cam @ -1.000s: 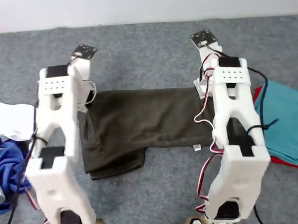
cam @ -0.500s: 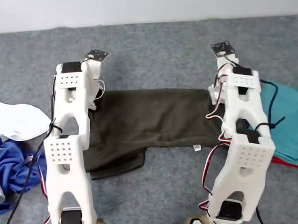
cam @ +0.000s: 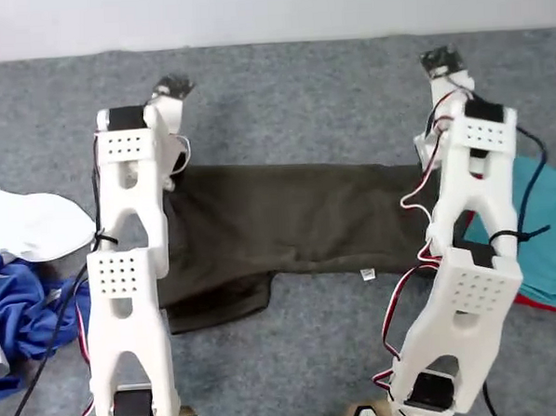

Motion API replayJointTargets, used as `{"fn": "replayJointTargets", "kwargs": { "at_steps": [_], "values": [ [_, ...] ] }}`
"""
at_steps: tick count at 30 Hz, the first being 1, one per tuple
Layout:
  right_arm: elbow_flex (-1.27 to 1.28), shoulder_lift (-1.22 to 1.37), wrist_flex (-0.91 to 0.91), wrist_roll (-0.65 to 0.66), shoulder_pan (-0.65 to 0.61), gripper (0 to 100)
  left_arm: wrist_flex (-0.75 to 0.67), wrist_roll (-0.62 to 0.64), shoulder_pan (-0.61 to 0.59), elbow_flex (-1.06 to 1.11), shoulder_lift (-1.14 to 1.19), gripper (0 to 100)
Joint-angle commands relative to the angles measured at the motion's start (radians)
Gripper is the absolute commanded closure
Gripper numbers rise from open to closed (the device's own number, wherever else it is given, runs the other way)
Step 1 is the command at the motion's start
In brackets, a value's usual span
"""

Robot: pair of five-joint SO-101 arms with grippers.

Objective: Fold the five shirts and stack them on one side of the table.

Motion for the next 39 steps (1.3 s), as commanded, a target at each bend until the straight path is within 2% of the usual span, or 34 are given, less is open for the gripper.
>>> {"fn": "replayJointTargets", "kwargs": {
  "at_steps": [1, 10, 13, 17, 22, 27, 29, 35, 39],
  "values": [
    [-0.123, -0.064, 0.120, 0.008, -0.053, 98.8, 0.023, -0.002, -0.003, 0.008, -0.183, 99],
    [-0.172, -0.081, 0.386, 0.011, -0.220, 98.7, 0.020, -0.003, -0.035, 0.357, -0.497, 99],
    [-0.172, -0.081, 0.469, 0.011, -0.291, 98.7, 0.020, 0.006, -0.117, 0.430, -0.594, 99],
    [-0.172, -0.081, 0.553, 0.011, -0.414, 98.7, 0.020, 0.018, -0.287, 0.503, -0.684, 99],
    [-0.169, -0.082, 0.568, 0.009, -0.601, 98.7, 0.018, -0.068, -0.488, 0.547, -0.706, 99],
    [-0.164, -0.081, 0.568, 0.003, -0.835, 98.6, -0.005, -0.127, -0.631, 0.568, -0.704, 99],
    [-0.164, -0.079, 0.568, 0.003, -0.932, 97.3, -0.009, -0.141, -0.667, 0.572, -0.704, 99],
    [-0.164, -0.070, 0.565, 0.008, -1.162, 82.4, -0.012, -0.158, -0.727, 0.578, -0.704, 99],
    [-0.164, -0.070, 0.565, 0.008, -1.253, 81.6, -0.012, -0.158, -0.727, 0.578, -0.704, 99]
  ]
}}
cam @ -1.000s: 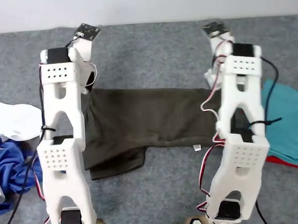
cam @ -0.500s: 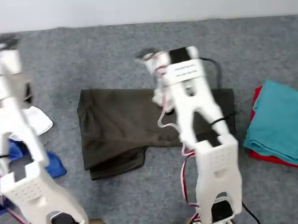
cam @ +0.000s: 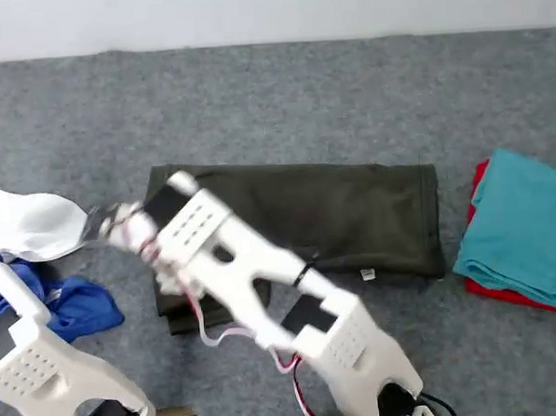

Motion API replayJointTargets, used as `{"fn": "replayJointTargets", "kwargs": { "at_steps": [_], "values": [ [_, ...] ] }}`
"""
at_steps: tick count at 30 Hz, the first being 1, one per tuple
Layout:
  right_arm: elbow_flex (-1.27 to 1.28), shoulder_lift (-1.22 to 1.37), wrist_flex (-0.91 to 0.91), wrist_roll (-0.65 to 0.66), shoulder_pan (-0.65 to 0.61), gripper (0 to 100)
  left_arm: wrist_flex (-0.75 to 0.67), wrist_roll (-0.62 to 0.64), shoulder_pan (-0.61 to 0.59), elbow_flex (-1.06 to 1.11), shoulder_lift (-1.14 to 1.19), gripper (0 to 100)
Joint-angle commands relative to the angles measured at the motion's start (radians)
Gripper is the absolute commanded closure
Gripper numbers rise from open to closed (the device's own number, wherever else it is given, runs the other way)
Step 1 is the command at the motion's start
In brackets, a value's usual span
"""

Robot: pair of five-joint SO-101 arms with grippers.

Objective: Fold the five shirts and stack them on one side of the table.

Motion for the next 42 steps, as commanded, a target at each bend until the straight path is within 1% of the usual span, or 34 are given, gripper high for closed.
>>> {"fn": "replayJointTargets", "kwargs": {
  "at_steps": [1, 4, 7, 11, 18, 20, 25, 29, 36, 39, 42],
  "values": [
    [-0.043, -0.068, 0.041, 0.006, -0.074, 81.6, -0.012, -0.011, -0.005, -0.004, -0.064, 99],
    [-0.043, -0.051, 0.036, 0.006, -0.102, 81.6, -0.017, -0.011, -0.003, -0.004, -0.066, 99],
    [-0.046, 0.018, 0.033, 0.008, -0.107, 81.6, -0.017, -0.008, -0.003, -0.004, -0.066, 99],
    [-0.055, 0.108, -0.022, 0.008, -0.081, 81.6, -0.014, -0.006, -0.003, -0.004, -0.066, 99],
    [-0.100, 0.160, -0.084, 0.008, -0.056, 81.8, -0.011, -0.006, -0.005, -0.004, -0.068, 99],
    [-0.100, 0.176, -0.085, 0.008, -0.056, 85.2, -0.011, -0.006, -0.005, -0.004, -0.069, 99],
    [-0.101, 0.180, -0.087, 0.009, -0.048, 99.0, -0.011, -0.006, -0.005, -0.004, -0.069, 99],
    [-0.146, 0.180, -0.076, 0.009, -0.012, 98.8, -0.011, -0.006, -0.005, -0.004, -0.069, 99],
    [-0.333, 0.191, -0.028, 0.011, 0.061, 98.8, -0.011, -0.006, -0.005, -0.004, -0.069, 99],
    [-0.339, 0.191, -0.035, 0.054, 0.090, 98.8, -0.011, -0.006, -0.002, -0.004, -0.068, 99],
    [-0.342, 0.189, 0.015, 0.066, 0.096, 98.3, -0.011, -0.006, -0.002, -0.004, -0.069, 99]
  ]
}}
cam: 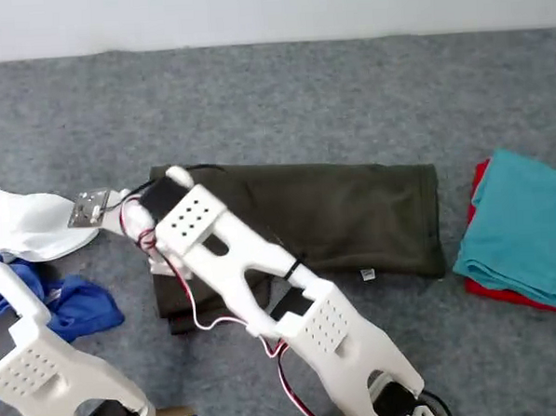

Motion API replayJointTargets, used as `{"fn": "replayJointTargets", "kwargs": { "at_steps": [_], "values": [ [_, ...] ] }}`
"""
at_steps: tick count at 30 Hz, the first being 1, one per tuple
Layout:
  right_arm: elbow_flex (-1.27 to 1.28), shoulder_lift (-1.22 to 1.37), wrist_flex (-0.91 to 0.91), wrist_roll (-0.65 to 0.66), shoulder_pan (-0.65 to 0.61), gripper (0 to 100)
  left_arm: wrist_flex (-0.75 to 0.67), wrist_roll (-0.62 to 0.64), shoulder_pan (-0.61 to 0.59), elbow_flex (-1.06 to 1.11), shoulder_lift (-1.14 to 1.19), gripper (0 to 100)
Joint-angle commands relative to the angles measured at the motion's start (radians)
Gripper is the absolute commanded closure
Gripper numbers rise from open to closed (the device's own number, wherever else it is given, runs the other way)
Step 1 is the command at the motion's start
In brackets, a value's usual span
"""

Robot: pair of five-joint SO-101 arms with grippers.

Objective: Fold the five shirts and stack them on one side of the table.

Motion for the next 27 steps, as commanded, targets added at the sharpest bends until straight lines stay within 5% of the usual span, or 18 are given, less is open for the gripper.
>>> {"fn": "replayJointTargets", "kwargs": {
  "at_steps": [1, 8, 27],
  "values": [
    [-0.055, -0.010, 0.070, 0.020, 0.015, 96.6, -0.011, -0.002, -0.002, -0.004, -0.069, 99],
    [0.095, -0.061, 0.077, 0.014, -0.102, 80.5, -0.012, -0.002, 0.000, -0.002, -0.066, 99],
    [0.141, 0.077, -0.048, 0.020, -0.056, 96.1, -0.015, -0.002, 0.000, -0.002, -0.064, 99]
  ]
}}
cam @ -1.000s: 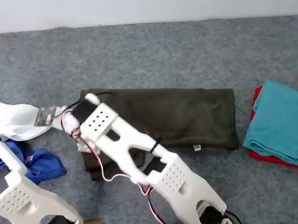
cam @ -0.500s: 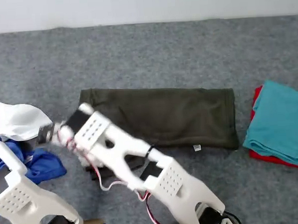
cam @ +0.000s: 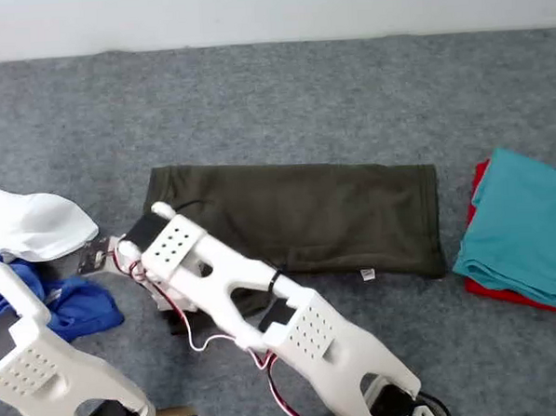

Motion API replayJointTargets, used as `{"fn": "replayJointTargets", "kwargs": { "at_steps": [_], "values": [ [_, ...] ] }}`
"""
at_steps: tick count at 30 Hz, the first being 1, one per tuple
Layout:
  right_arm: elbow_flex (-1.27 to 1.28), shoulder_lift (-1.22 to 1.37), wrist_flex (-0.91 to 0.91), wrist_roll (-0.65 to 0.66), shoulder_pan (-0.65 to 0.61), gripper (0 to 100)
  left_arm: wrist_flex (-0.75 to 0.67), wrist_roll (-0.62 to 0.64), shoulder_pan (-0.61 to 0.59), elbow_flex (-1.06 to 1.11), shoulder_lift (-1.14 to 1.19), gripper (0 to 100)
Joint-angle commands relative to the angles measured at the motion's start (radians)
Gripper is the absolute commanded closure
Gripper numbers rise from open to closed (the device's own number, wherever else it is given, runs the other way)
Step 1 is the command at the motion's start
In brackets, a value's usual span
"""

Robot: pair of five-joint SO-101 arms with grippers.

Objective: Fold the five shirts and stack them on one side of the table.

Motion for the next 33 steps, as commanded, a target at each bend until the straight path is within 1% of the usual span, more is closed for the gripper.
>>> {"fn": "replayJointTargets", "kwargs": {
  "at_steps": [1, 8, 12, 20, 22, 26, 27, 30, 33],
  "values": [
    [-0.028, -0.008, 0.005, 0.011, 0.030, 96.2, -0.014, -0.002, 0.000, -0.002, -0.064, 99],
    [-0.212, -0.005, 0.082, 0.014, 0.081, 96.3, -0.014, -0.002, 0.002, -0.002, -0.064, 99],
    [-0.310, 0.002, 0.108, 0.038, 0.110, 96.3, -0.014, -0.002, 0.002, -0.002, -0.064, 99],
    [-0.333, 0.031, -0.010, 0.038, 0.193, 95.7, -0.015, -0.002, 0.034, 0.038, -0.064, 99],
    [-0.333, 0.059, -0.036, 0.038, 0.209, 93.2, -0.015, -0.002, 0.046, 0.058, -0.066, 99],
    [-0.334, 0.101, -0.065, 0.034, 0.259, 82.0, -0.015, -0.002, 0.049, 0.061, -0.066, 99],
    [-0.336, 0.105, -0.065, 0.034, 0.271, 80.7, -0.015, -0.002, 0.049, 0.061, -0.069, 99],
    [-0.381, 0.104, -0.041, 0.031, 0.300, 80.7, -0.015, -0.002, 0.048, 0.061, -0.072, 99],
    [-0.494, 0.101, 0.070, 0.026, 0.294, 83.7, -0.015, -0.003, 0.046, 0.061, -0.072, 99]
  ]
}}
